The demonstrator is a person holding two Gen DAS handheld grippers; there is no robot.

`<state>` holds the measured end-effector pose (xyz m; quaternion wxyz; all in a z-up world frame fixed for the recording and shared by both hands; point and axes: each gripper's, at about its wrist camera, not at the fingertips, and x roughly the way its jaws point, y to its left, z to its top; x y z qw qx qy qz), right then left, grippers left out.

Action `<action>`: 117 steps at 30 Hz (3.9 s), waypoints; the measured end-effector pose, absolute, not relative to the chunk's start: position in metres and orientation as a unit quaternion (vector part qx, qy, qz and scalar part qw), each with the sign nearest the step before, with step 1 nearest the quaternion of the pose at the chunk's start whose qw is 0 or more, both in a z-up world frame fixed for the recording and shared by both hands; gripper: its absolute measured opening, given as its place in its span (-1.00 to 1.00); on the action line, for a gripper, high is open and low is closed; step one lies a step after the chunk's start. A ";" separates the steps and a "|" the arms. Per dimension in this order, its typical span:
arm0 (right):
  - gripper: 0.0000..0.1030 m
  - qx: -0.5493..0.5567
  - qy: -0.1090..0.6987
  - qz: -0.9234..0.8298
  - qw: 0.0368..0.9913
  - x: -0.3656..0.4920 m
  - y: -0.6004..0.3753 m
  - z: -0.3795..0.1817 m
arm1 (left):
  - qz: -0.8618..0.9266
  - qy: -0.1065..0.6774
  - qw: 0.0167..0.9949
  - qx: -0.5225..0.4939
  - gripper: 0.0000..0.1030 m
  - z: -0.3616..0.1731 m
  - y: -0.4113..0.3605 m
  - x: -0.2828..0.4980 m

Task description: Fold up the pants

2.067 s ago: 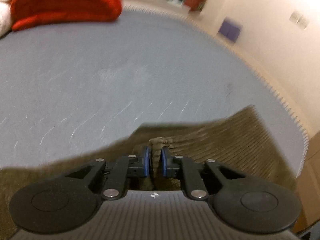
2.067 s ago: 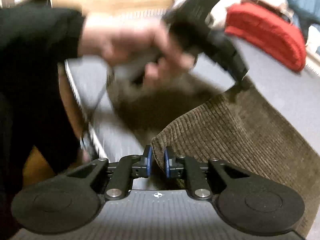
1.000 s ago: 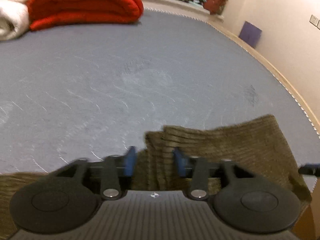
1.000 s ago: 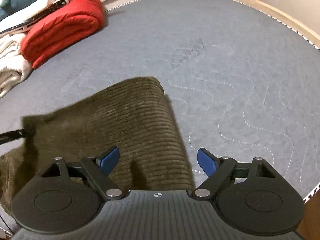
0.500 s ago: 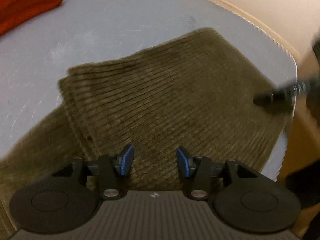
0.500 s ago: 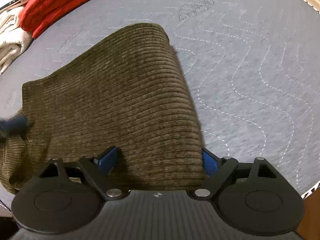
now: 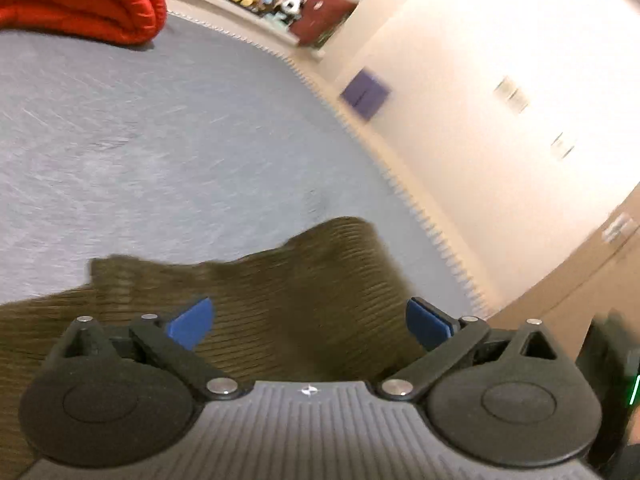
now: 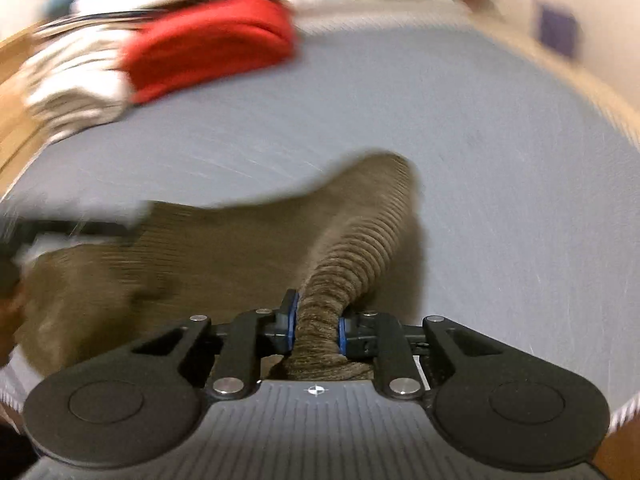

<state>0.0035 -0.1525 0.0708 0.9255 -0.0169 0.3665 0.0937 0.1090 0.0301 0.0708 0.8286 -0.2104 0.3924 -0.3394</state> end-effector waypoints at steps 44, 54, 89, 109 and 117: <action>0.93 0.040 0.448 0.198 0.871 0.070 -0.006 0.013 | -0.177 0.476 0.839 -0.197 0.51 -0.010 0.248 0.127; 0.91 0.049 0.456 0.204 0.865 0.089 -0.018 0.018 | -0.162 0.449 0.860 -0.180 -0.69 0.026 0.268 0.106; -0.26 0.176 0.394 0.189 0.882 0.124 -0.132 0.066 | -0.213 0.397 0.873 -0.189 -0.07 0.021 0.191 0.148; 0.25 -0.101 0.448 0.201 0.865 0.128 -0.156 -0.008 | -0.183 0.445 0.871 0.099 -0.05 -0.029 0.091 0.118; 0.47 -0.068 0.406 0.119 0.903 0.089 -0.167 0.026 | -0.101 0.370 0.921 0.068 0.67 0.016 0.078 0.072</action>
